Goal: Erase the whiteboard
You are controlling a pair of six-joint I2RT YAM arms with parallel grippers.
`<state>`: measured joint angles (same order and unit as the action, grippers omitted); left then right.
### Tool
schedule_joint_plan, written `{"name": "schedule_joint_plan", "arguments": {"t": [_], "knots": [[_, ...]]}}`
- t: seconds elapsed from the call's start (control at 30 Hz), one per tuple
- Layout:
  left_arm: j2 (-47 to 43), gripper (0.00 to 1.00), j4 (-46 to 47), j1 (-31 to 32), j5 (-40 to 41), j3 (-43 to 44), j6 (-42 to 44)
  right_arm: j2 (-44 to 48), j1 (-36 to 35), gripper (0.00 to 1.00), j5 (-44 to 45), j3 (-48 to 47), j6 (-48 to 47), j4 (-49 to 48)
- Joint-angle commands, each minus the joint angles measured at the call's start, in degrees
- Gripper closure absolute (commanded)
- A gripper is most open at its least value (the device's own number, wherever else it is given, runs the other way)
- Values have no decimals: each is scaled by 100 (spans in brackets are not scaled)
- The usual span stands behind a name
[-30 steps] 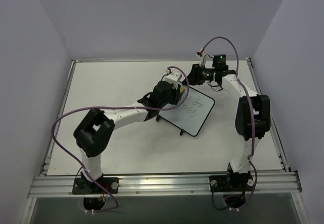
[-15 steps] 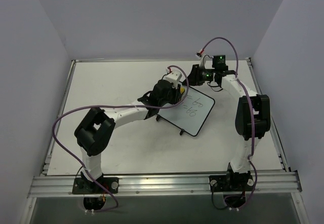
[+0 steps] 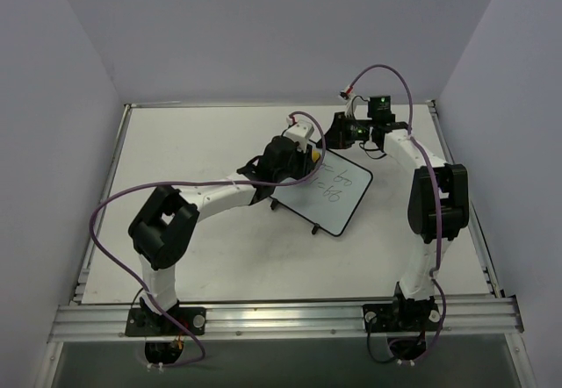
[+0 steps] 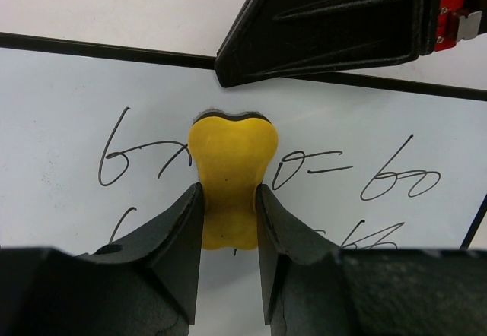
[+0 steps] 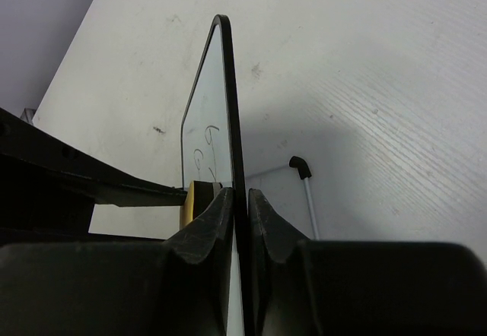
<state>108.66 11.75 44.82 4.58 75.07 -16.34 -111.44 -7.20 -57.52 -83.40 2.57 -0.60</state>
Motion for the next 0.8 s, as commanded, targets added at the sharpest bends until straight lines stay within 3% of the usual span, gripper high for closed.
{"name": "schedule_joint_plan", "arguments": {"t": [0.0, 0.07, 0.5, 0.77], "knots": [[76, 98, 3, -52, -238, 315, -80, 228, -44, 94, -84, -1, -125, 43], [85, 98, -15, -61, -352, 333, -89, 237, -62, 100, -67, -1, -142, 43], [76, 98, -164, -96, -677, 324, -177, 412, -106, 100, 65, 227, -204, 122], [191, 98, -138, -35, -923, 281, -238, 535, -132, 100, 223, 552, -107, -458]]}}
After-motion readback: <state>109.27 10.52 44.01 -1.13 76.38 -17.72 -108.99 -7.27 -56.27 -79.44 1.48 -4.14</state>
